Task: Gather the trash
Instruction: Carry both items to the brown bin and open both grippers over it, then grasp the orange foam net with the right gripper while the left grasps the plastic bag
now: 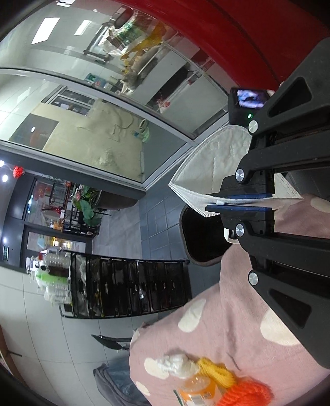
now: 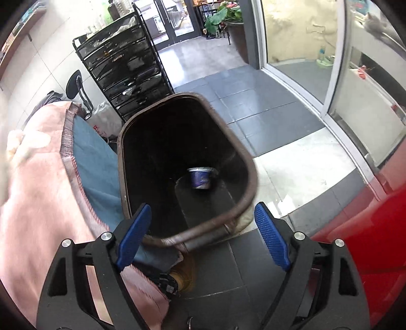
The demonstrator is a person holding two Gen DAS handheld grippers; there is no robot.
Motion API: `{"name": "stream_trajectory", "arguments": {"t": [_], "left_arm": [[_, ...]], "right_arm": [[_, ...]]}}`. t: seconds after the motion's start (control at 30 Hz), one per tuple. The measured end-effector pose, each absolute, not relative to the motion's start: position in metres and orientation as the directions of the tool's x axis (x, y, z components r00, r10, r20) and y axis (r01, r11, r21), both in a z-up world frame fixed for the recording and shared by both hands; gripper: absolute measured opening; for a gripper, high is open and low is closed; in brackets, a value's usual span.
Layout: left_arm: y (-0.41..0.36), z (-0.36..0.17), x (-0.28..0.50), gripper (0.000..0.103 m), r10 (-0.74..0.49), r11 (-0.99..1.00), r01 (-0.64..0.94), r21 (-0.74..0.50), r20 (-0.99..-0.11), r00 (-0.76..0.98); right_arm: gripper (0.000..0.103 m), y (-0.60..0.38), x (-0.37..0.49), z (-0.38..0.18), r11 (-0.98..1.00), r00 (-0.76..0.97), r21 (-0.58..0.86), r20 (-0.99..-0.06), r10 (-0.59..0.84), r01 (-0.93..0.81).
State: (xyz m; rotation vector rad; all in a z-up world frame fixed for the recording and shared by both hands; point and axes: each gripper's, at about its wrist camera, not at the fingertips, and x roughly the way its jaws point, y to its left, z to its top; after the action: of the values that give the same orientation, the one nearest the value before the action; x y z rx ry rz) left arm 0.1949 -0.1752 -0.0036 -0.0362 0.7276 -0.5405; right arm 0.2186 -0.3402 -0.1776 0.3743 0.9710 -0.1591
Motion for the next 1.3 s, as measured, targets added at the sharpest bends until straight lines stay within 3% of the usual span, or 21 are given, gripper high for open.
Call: {"name": "stream_trajectory", "arguments": {"t": [0.4,0.47,0.5,0.53,0.6,0.63,0.9,1.3], "left_arm": [[-0.217,-0.046,0.228,0.005,-0.425,0.869,0.470,-0.153,-0.717,0.552],[-0.220,-0.051,0.227,0.011,-0.419,0.861,0.495,-0.122,-0.720,0.552],[-0.220,-0.052,0.226,0.031,-0.421,0.857,0.503,-0.115,-0.719,0.553],[-0.219,-0.051,0.224,0.064,-0.424,0.855,0.507,-0.113,-0.715,0.556],[-0.212,-0.045,0.219,0.087,-0.448,0.855,0.500,-0.135,-0.677,0.584],[-0.206,-0.041,0.216,0.091,-0.463,0.856,0.494,-0.153,-0.653,0.600],[-0.171,-0.012,0.189,0.097,-0.472,0.869,0.453,-0.198,-0.606,0.641],[-0.086,0.021,0.128,0.097,-0.358,0.927,0.360,-0.107,-0.542,0.760]], "right_arm": [[0.086,-0.365,0.168,-0.172,0.896,0.558,0.246,-0.830,-0.002,0.369],[0.086,-0.365,0.165,-0.173,0.892,0.554,0.251,-0.833,0.001,0.375],[0.086,-0.365,0.165,-0.174,0.892,0.553,0.251,-0.833,0.001,0.376],[0.086,-0.365,0.164,-0.173,0.893,0.553,0.247,-0.833,-0.003,0.377],[0.086,-0.364,0.163,-0.173,0.897,0.556,0.235,-0.831,-0.014,0.375],[0.086,-0.363,0.164,-0.172,0.898,0.557,0.232,-0.830,-0.018,0.374],[0.088,-0.343,0.165,-0.144,0.926,0.605,0.202,-0.795,-0.036,0.321],[0.093,-0.255,0.167,-0.074,0.983,0.726,0.171,-0.685,0.067,0.071]]}}
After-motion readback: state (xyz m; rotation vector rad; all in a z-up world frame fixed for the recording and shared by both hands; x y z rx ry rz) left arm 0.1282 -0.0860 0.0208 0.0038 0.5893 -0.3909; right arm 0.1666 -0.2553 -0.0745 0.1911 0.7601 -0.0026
